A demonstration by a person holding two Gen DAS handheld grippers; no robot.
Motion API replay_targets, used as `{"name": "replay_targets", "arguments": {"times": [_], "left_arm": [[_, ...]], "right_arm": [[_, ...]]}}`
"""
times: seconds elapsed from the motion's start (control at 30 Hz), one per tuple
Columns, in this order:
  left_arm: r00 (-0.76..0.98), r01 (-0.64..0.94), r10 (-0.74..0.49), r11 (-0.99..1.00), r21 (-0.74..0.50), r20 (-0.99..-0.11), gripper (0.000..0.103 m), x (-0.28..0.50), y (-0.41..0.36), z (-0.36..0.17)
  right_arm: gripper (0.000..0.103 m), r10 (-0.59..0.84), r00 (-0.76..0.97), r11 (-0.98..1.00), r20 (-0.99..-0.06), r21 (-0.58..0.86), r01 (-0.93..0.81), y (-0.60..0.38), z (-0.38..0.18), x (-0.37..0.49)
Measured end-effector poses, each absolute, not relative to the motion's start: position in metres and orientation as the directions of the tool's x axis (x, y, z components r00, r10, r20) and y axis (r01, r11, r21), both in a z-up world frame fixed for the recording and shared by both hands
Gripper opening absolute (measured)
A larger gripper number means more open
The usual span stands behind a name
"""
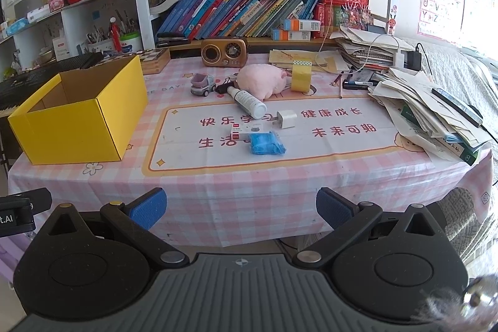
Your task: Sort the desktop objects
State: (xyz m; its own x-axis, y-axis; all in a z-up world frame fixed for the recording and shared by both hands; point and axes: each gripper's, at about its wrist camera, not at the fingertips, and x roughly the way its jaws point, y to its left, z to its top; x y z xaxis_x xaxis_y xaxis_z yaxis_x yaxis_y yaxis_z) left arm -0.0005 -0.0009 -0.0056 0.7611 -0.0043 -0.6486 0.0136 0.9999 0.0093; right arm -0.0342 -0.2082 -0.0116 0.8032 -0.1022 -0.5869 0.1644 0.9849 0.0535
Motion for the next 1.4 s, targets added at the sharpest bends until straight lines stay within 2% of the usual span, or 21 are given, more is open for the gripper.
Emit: {"name": "replay_targets", "arguments": {"times": [1.4], "left_arm": [[0.753,0.046,-0.021,0.999,0.02,-0.657,0.103,0.0007,0.0002,-0.0036]], "right_arm": [[0.103,-0.105,0.793,0.983,-0.599,0.06,0.176,-0.2088,-0.0147,-0.0357]]}}
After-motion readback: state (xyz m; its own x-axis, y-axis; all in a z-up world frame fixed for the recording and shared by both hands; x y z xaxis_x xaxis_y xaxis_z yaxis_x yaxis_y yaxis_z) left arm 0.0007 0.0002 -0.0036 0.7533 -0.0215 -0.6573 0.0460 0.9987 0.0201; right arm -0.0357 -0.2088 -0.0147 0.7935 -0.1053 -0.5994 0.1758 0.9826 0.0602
